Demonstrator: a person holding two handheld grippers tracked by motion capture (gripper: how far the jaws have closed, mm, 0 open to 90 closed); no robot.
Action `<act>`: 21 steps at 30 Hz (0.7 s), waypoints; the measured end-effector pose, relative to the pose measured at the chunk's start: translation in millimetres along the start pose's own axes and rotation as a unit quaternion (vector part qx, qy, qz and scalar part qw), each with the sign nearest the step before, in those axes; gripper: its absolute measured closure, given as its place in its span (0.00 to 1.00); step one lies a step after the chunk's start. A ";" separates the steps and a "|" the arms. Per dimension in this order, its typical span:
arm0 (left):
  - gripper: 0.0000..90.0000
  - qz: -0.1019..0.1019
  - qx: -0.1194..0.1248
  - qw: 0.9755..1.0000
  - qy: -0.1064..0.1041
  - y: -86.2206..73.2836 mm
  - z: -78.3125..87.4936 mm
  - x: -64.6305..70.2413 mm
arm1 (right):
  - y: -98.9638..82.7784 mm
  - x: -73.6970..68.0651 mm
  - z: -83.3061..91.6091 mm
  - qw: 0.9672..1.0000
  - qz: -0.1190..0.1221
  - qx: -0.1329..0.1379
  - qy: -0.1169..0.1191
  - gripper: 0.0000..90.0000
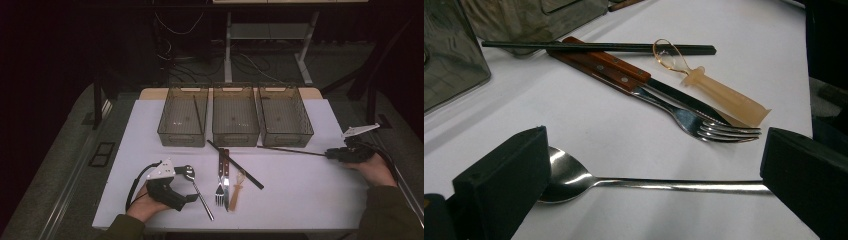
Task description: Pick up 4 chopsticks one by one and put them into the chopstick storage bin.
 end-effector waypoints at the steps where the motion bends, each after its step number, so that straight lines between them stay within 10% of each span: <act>1: 0.00 0.000 0.000 1.000 0.000 0.0 -0.1 0.1 | -0.1 -0.6 0.1 1.000 0.001 -0.001 0.002 0.86; 21: 0.00 -0.003 0.002 1.000 -0.004 1.3 -0.7 2.9 | -8.7 -28.0 7.6 0.998 0.052 -0.033 0.032 0.91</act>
Point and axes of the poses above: each handheld gripper's, and its own axes: z roughly backward along the jaws, y roughly out of its top, x roughly to its right, the point moved 1 cm from there along -z, roughly forward along the jaws, and after that the axes turned 6 degrees about -z, right-handed, at the moved point
